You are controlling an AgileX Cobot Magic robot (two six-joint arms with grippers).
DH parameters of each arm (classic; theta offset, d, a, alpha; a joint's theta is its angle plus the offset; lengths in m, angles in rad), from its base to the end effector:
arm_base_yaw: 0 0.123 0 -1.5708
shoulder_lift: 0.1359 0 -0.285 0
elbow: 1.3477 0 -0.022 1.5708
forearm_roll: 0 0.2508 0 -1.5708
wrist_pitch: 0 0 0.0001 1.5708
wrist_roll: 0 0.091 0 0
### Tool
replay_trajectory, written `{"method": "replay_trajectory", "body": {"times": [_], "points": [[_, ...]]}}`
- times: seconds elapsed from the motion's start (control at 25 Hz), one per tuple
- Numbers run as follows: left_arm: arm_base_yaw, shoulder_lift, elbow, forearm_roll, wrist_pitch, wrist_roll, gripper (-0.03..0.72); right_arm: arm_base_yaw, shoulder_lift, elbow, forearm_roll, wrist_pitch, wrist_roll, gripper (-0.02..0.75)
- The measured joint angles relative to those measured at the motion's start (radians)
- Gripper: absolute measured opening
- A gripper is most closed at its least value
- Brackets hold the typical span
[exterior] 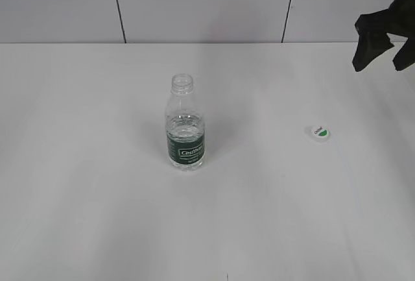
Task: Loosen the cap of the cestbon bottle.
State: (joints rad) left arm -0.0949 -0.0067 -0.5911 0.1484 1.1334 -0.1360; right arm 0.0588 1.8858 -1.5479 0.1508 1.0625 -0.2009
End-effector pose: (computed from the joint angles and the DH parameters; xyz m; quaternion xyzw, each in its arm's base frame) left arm -0.0197 0.0141 0.2966 -0.0265 0.8439 0.0119 0.5357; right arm 0.3945 0.0352 0.2515 -0.1004 0.9842 0.0607 0.1327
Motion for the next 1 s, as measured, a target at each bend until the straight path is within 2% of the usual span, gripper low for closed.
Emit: {"method": "replay_trajectory", "body": {"times": [0.16, 0.56, 1.0], "points": [[0.000, 0.000, 0.065, -0.009, -0.045, 0.000, 0.550, 0.000, -0.017, 0.000, 0.000, -0.001, 0.000, 0.589], [0.000, 0.000, 0.072, -0.011, -0.060, 0.000, 0.550, 0.000, -0.062, 0.000, -0.022, 0.013, -0.002, 0.589], [0.000, 0.000, 0.072, -0.011, -0.061, 0.000, 0.535, 0.000, -0.324, 0.000, -0.029, 0.145, -0.003, 0.589]]}}
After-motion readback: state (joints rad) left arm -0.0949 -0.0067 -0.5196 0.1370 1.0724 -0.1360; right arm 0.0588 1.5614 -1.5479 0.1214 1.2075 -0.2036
